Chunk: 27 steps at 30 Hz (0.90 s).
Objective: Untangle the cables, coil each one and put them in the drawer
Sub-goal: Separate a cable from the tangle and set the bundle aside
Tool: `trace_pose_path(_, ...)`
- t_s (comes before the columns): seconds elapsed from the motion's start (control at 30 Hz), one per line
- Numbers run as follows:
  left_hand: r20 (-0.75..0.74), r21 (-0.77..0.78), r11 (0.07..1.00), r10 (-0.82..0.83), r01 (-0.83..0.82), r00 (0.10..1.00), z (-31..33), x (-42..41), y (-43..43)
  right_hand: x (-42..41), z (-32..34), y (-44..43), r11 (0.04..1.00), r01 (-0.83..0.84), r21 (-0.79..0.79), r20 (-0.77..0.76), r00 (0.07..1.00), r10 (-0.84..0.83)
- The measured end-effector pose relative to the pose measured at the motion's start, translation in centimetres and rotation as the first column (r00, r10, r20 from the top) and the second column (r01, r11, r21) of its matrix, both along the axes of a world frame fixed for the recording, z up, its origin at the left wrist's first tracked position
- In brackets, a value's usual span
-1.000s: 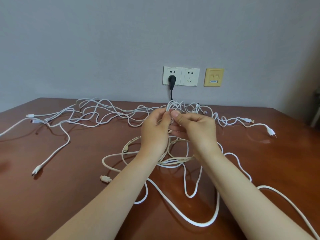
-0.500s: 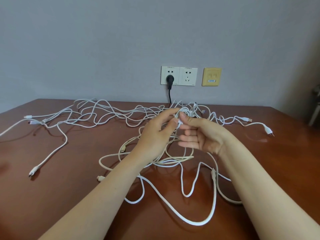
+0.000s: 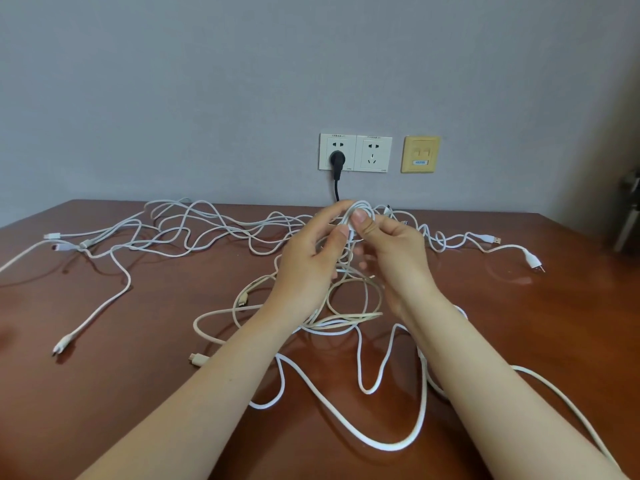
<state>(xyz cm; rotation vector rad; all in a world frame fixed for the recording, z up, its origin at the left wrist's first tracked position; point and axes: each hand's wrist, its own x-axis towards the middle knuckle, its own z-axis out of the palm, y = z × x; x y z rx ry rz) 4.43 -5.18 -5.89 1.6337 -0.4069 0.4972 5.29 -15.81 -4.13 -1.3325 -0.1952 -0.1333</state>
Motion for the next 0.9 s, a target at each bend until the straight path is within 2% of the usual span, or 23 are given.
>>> trace_pose_path(0.13,0.004,0.049,0.997,0.062,-0.062,0.998,-0.5,-0.2,-0.2,0.1,-0.3,0.3,0.999,0.003,0.050,-0.066,0.998,0.001)
trace_pose_path(0.27,-0.133,-0.213,0.974,0.043,-0.071,0.990,0.1,0.0,-0.5,-0.2,0.1,0.4,0.992,-0.109,0.055,-0.018,0.994,0.110)
trace_pose_path(0.33,-0.148,-0.241,0.967,0.053,-0.088,0.988,0.3,0.1,-0.2,-0.5,0.2,0.6,0.992,-0.122,-0.017,0.025,0.992,0.122)
trace_pose_path(0.43,-0.132,-0.233,0.971,0.020,-0.050,0.991,0.2,0.1,-0.1,-0.6,0.1,0.7,0.997,-0.046,-0.062,0.058,0.997,0.050)
trace_pose_path(0.57,-0.118,-0.182,0.983,0.003,-0.024,0.993,-0.2,0.0,-0.6,-0.1,-0.2,0.7,0.998,0.019,-0.067,0.002,1.000,-0.019)
trace_pose_path(0.73,-0.034,0.016,0.998,0.064,-0.063,0.997,-0.7,0.0,-0.3,-0.2,0.1,0.7,0.999,0.026,0.026,-0.076,0.997,-0.024)
trace_pose_path(0.83,0.067,0.160,0.976,0.141,-0.150,0.988,-0.9,-0.2,-0.6,-0.2,0.2,0.6,0.997,0.050,0.056,-0.066,0.997,-0.046)
trace_pose_path(0.9,0.123,0.197,0.956,0.195,-0.216,0.973,-1.0,-0.1,-0.7,-0.1,0.2,0.6,0.997,0.065,0.039,-0.041,0.997,-0.063)
